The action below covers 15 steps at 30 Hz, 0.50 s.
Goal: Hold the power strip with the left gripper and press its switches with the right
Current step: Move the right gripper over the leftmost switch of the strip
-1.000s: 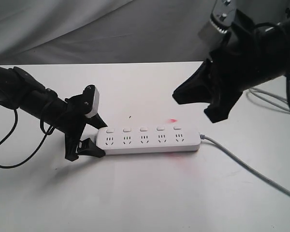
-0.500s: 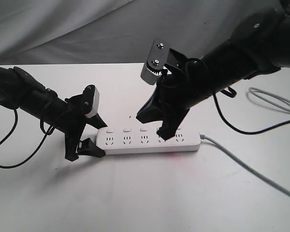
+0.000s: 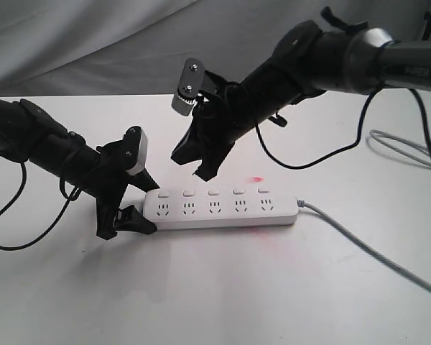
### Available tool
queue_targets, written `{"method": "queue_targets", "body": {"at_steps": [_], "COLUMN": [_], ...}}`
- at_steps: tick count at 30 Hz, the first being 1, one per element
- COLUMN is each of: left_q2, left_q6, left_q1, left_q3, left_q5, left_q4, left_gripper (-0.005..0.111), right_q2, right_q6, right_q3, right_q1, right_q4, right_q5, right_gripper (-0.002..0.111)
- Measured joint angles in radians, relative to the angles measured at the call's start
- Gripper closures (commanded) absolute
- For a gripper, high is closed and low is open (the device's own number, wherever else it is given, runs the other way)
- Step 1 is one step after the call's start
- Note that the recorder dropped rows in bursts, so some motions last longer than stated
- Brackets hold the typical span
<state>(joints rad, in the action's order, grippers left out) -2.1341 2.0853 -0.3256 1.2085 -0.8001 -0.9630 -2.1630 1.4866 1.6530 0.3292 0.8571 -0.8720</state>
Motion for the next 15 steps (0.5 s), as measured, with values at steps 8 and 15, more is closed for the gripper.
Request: {"method": "queue_targets", "body": {"at_steps": [8, 15], "left_q2": [0.000, 0.000], "left_q6": [0.000, 0.000], "left_q1": [0.000, 0.000], "left_q3": [0.000, 0.000], "left_q5": [0.000, 0.000], "left_q4": [0.000, 0.000], "left_gripper": [0.037, 0.037], "right_q2": [-0.078, -0.100], "right_q6": [0.004, 0.004], "right_q3": [0.017, 0.017], "right_q1": [0.038, 0.061], "right_q4": [-0.002, 0.003], "right_q5": [0.081, 0.154], "right_gripper": [0.108, 0.099]}}
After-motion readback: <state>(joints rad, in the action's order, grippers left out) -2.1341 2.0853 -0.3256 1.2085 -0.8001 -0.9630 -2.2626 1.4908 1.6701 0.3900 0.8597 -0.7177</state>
